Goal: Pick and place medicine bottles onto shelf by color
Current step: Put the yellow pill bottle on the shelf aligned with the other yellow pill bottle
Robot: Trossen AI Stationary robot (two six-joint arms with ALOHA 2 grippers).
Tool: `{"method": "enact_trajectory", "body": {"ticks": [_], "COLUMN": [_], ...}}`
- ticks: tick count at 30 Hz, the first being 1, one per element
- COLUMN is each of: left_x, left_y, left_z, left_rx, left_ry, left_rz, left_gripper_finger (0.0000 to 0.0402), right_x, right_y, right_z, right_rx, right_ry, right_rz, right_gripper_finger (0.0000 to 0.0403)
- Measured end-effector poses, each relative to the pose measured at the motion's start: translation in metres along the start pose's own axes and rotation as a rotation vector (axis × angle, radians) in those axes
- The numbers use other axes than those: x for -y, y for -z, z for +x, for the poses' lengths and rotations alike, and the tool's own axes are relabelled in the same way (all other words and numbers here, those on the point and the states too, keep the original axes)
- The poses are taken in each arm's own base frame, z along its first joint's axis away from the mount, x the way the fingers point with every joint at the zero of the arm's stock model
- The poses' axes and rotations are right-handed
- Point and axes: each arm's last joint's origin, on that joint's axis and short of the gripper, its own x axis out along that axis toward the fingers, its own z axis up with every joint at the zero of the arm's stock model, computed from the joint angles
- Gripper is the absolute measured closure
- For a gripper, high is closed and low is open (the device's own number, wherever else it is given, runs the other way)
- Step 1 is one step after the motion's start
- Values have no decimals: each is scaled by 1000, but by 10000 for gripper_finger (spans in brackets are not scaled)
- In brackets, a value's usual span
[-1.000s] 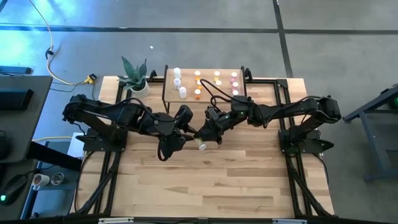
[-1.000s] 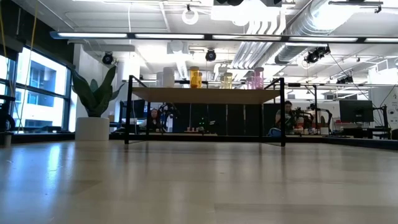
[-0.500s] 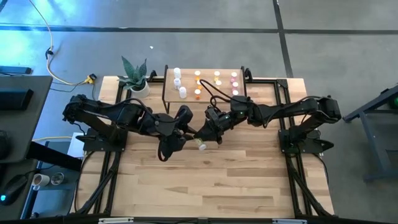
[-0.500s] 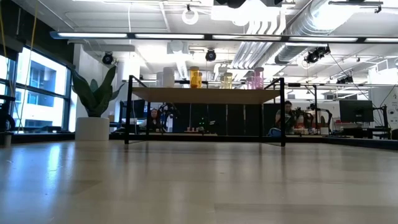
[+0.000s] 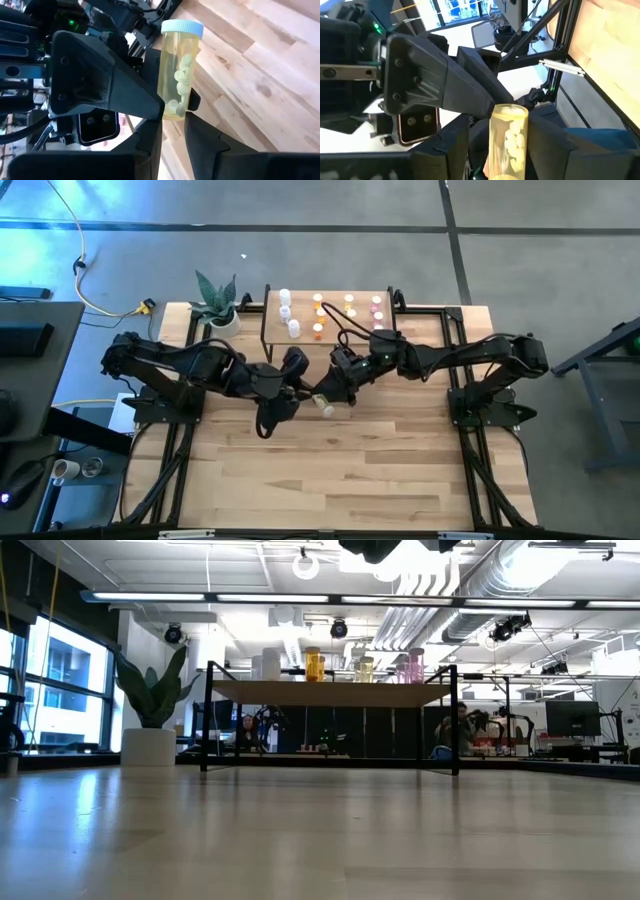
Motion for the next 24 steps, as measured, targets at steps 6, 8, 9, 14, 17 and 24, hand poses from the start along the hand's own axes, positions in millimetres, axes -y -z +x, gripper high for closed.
{"method": "enact_trajectory", "body": {"ticks": [6, 8, 9, 14, 17, 24], "left_x": [-1, -1, -1, -1, -1, -1], "left_y": [1, 0, 0, 1, 1, 1], "left_z": [0, 0, 0, 0, 0, 0], "left_rx": [-18, -18, -18, -18, -20, -24], "left_ry": [-19, -20, -20, -20, -22, -26], "left_rz": [-1, -1, -1, -2, -2, -2], "left_gripper_finger": [358, 365, 368, 376, 378, 378], "right_x": [-1, -1, 0, 0, 0, 0], "right_y": [-4, -3, -3, 0, 0, 0], "right_z": [-2, -2, -2, -1, -1, -1], "right_rx": [5, -10, -22, -45, -50, -42], "right_ry": [0, 2, 5, 9, 10, 12], "right_rz": [11, 33, 42, 87, 94, 101], "right_gripper_finger": [226, 226, 226, 244, 270, 326]}}
